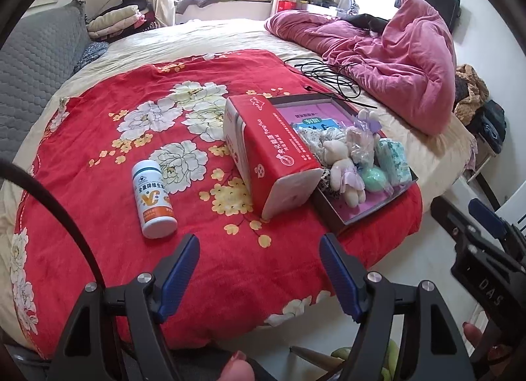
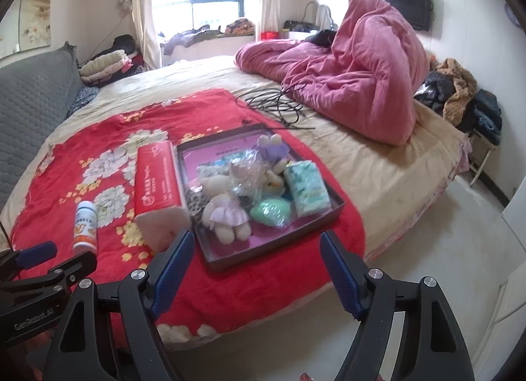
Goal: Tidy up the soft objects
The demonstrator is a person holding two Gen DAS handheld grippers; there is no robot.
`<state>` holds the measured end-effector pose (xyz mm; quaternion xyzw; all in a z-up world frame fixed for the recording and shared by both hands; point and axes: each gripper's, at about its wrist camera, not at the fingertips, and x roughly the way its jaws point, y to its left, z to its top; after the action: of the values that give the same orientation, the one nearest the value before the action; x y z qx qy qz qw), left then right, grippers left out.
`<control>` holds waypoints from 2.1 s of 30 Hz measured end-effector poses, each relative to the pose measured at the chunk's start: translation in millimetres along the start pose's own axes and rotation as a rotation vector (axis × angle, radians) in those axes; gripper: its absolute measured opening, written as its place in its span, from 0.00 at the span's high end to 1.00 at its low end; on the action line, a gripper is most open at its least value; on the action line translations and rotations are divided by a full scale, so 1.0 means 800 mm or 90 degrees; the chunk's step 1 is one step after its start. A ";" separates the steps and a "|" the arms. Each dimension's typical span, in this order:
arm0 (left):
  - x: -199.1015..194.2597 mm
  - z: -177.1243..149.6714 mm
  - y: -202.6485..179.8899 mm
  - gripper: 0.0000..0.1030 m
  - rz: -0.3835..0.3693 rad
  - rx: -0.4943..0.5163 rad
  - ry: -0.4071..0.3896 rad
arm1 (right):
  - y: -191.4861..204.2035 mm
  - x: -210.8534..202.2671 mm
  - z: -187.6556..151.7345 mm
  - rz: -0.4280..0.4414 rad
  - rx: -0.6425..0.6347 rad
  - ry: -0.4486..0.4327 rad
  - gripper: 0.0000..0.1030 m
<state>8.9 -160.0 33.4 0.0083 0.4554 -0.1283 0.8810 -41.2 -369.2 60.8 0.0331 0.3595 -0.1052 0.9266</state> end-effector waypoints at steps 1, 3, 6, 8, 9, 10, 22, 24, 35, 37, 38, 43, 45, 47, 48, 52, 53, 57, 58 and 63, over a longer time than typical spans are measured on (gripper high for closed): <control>0.000 -0.001 0.000 0.28 0.002 -0.001 0.000 | 0.001 -0.001 -0.001 0.000 -0.003 0.002 0.23; -0.001 -0.003 -0.001 0.28 0.002 -0.002 0.000 | 0.003 -0.004 -0.005 0.003 -0.003 0.005 0.23; -0.001 -0.007 -0.003 0.28 0.004 -0.002 -0.001 | 0.004 -0.008 -0.011 0.002 -0.003 0.007 0.23; 0.001 -0.009 -0.005 0.28 0.003 0.002 0.003 | 0.006 -0.009 -0.016 0.000 -0.008 0.009 0.23; 0.002 -0.010 -0.007 0.28 0.004 0.004 0.004 | 0.006 -0.008 -0.018 -0.002 -0.009 0.011 0.23; 0.003 -0.012 -0.009 0.28 0.003 0.008 0.005 | 0.006 -0.007 -0.020 -0.003 -0.006 0.015 0.23; 0.008 -0.019 -0.014 0.28 0.009 0.009 0.009 | 0.003 0.007 -0.034 -0.002 0.002 0.038 0.23; 0.009 -0.020 -0.012 0.28 0.011 0.007 0.010 | 0.002 0.009 -0.035 -0.001 0.006 0.043 0.23; 0.014 -0.026 -0.011 0.28 0.016 0.004 0.020 | 0.003 0.017 -0.044 0.002 0.007 0.065 0.23; 0.014 -0.027 -0.011 0.28 0.017 0.003 0.020 | 0.004 0.017 -0.045 0.005 0.006 0.064 0.23; 0.014 -0.027 -0.011 0.28 0.016 0.004 0.021 | 0.005 0.016 -0.044 0.006 0.004 0.062 0.23; 0.014 -0.027 -0.010 0.28 0.016 0.001 0.021 | 0.004 0.016 -0.043 0.005 0.003 0.060 0.23; 0.014 -0.028 -0.010 0.28 0.019 0.001 0.022 | 0.005 0.016 -0.044 0.005 0.002 0.062 0.23; 0.013 -0.028 -0.011 0.28 0.020 0.002 0.020 | 0.005 0.016 -0.043 0.007 0.003 0.061 0.23; 0.013 -0.028 -0.012 0.28 0.021 0.003 0.020 | 0.005 0.016 -0.043 0.007 0.003 0.060 0.23; 0.013 -0.028 -0.012 0.28 0.021 0.003 0.020 | 0.005 0.014 -0.042 0.009 0.004 0.056 0.23; 0.013 -0.028 -0.012 0.28 0.022 0.002 0.021 | 0.006 0.013 -0.043 0.006 0.002 0.057 0.23; 0.014 -0.028 -0.013 0.28 0.020 0.004 0.021 | 0.007 0.012 -0.043 0.006 0.003 0.057 0.23; 0.014 -0.028 -0.013 0.28 0.022 0.005 0.023 | 0.007 0.012 -0.043 0.008 0.001 0.057 0.23; 0.014 -0.030 -0.014 0.28 0.022 0.007 0.025 | 0.007 0.012 -0.043 0.006 0.003 0.056 0.23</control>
<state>-6.5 -170.6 11.5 0.0235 0.4716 -0.1151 0.8740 -55.7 -361.0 29.2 0.0415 0.3995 -0.1001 0.9103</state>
